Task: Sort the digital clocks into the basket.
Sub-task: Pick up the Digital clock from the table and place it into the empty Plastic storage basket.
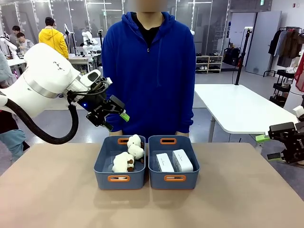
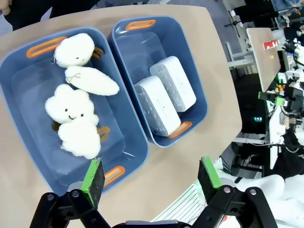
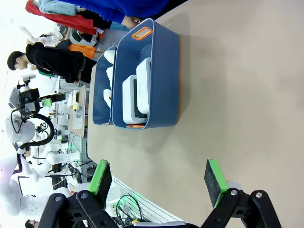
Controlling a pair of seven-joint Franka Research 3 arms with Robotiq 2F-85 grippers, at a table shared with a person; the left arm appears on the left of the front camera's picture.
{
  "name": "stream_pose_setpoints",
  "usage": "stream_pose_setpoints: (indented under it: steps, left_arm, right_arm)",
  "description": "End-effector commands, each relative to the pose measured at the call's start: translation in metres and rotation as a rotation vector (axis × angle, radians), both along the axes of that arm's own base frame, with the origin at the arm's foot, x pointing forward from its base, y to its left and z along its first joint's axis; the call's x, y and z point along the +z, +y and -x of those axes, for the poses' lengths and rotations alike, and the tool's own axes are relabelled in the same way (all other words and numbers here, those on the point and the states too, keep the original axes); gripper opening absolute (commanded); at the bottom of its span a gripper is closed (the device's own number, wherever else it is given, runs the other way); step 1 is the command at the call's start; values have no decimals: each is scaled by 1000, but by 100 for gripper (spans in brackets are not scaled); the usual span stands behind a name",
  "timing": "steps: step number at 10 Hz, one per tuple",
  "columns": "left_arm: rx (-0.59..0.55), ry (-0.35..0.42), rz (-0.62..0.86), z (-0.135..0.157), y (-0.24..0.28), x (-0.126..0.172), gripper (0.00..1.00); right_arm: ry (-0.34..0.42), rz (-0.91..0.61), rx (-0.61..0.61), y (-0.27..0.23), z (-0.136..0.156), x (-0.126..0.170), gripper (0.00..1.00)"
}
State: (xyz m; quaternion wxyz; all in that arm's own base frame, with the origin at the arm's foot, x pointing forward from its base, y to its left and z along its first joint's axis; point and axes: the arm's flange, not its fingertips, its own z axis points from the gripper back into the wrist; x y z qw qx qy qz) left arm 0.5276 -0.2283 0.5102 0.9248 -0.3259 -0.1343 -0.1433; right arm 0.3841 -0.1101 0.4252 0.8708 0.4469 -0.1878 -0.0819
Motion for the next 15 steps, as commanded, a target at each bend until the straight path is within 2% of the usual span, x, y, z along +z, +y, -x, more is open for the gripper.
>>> stream_pose_setpoints:
  steps: [1, 2, 6, 9, 10, 11, 12, 15]
  left_arm:
    - [-44, 6, -35, 2, 30, -2, 100]
    - [-56, 21, -8, 12, 67, -8, 100]
    - [-36, -61, 190, 92, 218, -45, 100]
    - [70, -112, 370, 155, 304, -72, 100]
    - [105, -133, 402, 164, 315, -77, 100]
    - [115, -197, 426, 164, 313, -78, 100]
    - [91, -96, 338, 161, 315, -77, 100]
    - [91, -96, 338, 161, 315, -77, 100]
  right_arm:
    - [-4, 7, 16, -2, 0, 0, 100]
    - [-4, 7, 16, -2, 0, 0, 100]
    - [-4, 7, 16, -2, 0, 0, 100]
    - [-4, 7, 16, -2, 0, 0, 100]
    - [-4, 7, 16, -2, 0, 0, 100]
    - [-4, 7, 16, -2, 0, 0, 100]
    - [-4, 7, 16, -2, 0, 0, 100]
    - [-4, 7, 16, -2, 0, 0, 100]
